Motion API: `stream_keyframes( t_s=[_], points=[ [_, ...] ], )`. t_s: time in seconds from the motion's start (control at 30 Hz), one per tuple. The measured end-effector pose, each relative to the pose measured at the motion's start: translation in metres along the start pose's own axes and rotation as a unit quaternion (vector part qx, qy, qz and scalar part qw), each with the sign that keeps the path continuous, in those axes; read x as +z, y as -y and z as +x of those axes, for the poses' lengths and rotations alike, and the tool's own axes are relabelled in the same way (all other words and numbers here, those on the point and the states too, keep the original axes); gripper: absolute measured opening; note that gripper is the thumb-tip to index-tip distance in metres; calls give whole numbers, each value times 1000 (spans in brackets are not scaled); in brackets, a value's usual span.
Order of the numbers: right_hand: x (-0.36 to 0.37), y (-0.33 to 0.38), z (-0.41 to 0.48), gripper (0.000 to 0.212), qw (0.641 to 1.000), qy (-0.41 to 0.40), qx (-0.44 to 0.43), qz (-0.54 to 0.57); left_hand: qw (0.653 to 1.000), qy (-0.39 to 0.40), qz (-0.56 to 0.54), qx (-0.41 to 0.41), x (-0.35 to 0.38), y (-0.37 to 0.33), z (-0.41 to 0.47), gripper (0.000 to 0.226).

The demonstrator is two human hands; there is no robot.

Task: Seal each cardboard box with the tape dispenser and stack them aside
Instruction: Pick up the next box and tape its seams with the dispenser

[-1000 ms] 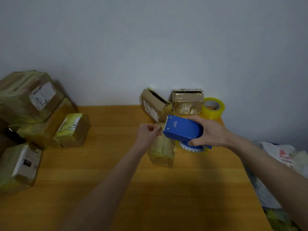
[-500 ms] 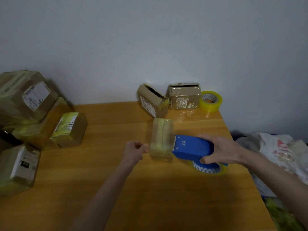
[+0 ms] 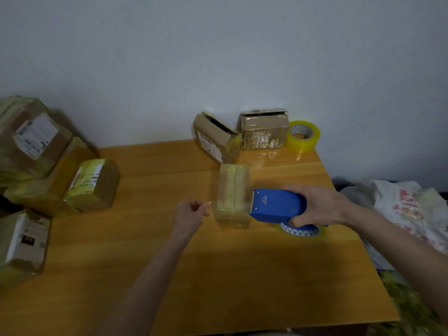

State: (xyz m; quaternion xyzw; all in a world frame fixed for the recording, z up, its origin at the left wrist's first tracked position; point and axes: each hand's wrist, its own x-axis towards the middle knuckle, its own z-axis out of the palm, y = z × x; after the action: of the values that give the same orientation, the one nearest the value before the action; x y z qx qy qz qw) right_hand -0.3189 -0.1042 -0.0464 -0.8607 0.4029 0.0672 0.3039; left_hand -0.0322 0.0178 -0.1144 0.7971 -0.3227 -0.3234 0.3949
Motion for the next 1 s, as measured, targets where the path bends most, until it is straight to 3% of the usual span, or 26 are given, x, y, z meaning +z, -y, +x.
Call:
stream_keyframes(
  t_s=[0.27,0.4,0.5,0.53,0.57,0.63,0.7,0.77,0.83,0.9,1.0],
  points=[
    [6,-4,16,74,999,27,27,-26,1000,13,26,-12,8,8,7,16],
    [14,-2,23,76,998,47,35,-39,998,25,54,-4,11,13,8,24],
    [18,2,26,78,998,51,31,-37,993,55,104,31,13,12,7,13],
    [17,2,27,78,998,48,29,-38,986,79,142,44,10,12,8,16],
    [16,1,27,77,998,46,27,-38,972,118,199,46,6,14,10,34],
    [14,0,25,75,998,42,22,-42,922,174,343,33,-9,19,11,55],
    [15,0,23,75,998,31,14,-57,913,90,390,75,-19,20,5,46],
    [16,0,24,75,998,27,12,-60,907,-17,340,247,-10,11,-11,36],
    [17,-1,25,75,998,24,5,-64,866,24,317,386,12,-1,-26,51],
    [15,-1,25,79,997,25,-1,-77,826,108,377,405,33,-5,-34,69],
    [16,-6,22,87,997,18,-2,-76,795,124,461,374,42,3,-30,77]
  ],
)
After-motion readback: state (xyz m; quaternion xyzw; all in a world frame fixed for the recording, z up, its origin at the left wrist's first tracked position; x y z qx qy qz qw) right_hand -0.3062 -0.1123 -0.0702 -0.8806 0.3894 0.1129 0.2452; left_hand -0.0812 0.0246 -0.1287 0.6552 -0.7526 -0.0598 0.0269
